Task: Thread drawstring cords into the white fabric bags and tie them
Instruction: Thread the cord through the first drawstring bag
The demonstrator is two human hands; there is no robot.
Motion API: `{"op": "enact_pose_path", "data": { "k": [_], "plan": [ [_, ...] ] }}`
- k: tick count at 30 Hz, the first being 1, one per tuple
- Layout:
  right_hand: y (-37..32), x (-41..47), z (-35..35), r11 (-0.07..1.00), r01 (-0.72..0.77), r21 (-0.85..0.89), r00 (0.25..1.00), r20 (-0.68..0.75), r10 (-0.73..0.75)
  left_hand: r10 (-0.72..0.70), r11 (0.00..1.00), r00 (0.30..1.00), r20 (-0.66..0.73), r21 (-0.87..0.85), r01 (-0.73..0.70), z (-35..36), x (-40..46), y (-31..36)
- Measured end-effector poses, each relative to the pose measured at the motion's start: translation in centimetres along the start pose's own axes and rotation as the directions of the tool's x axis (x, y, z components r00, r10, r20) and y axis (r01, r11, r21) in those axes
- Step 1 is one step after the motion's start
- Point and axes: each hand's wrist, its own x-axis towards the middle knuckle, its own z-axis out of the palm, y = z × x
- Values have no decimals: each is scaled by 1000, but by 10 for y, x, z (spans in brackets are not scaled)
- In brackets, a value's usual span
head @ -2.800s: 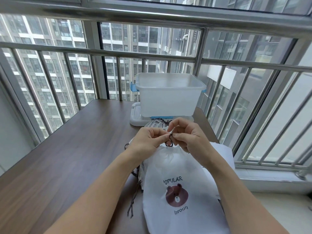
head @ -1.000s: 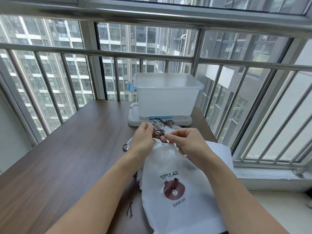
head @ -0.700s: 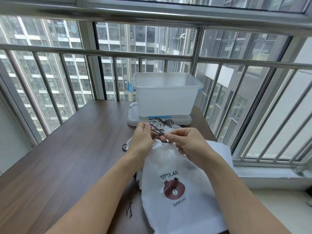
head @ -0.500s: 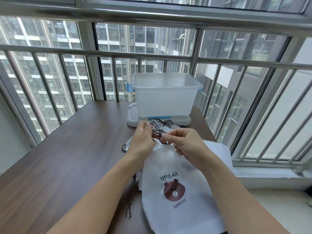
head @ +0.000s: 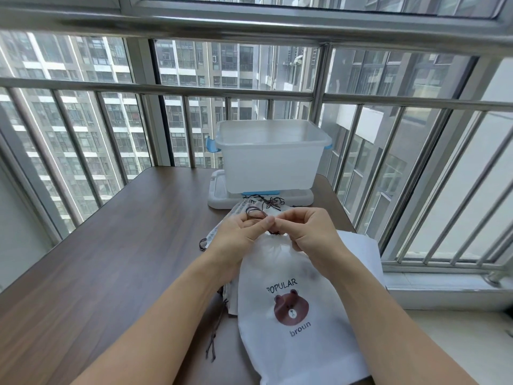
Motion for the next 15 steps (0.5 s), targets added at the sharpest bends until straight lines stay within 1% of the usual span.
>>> {"op": "enact_pose_path", "data": {
  "k": [6, 8, 10, 12, 15],
  "plan": [
    [-2, -1, 0, 998, 55, -15, 998, -5, -55, -15, 999, 1000, -26, -32, 14, 1, 0, -2],
    [-1, -1, 1, 993, 99, -58, 995, 1, -100, -10, 1000, 1000, -26, -29, 10, 0, 0, -3],
    [-1, -1, 0, 989, 109, -104, 994, 15, -108, -4, 1000, 999, -35, -21, 3, 1, 0, -4],
    [-4, -1, -5, 992, 70, -107, 996, 56, -64, -2, 999, 999, -52, -41, 0, 2, 1, -6],
    [-7, 1, -18, 999, -31, 16, 990, 139, 29, 36, 997, 997, -66, -64, -40, 4, 4, -7]
  ]
}}
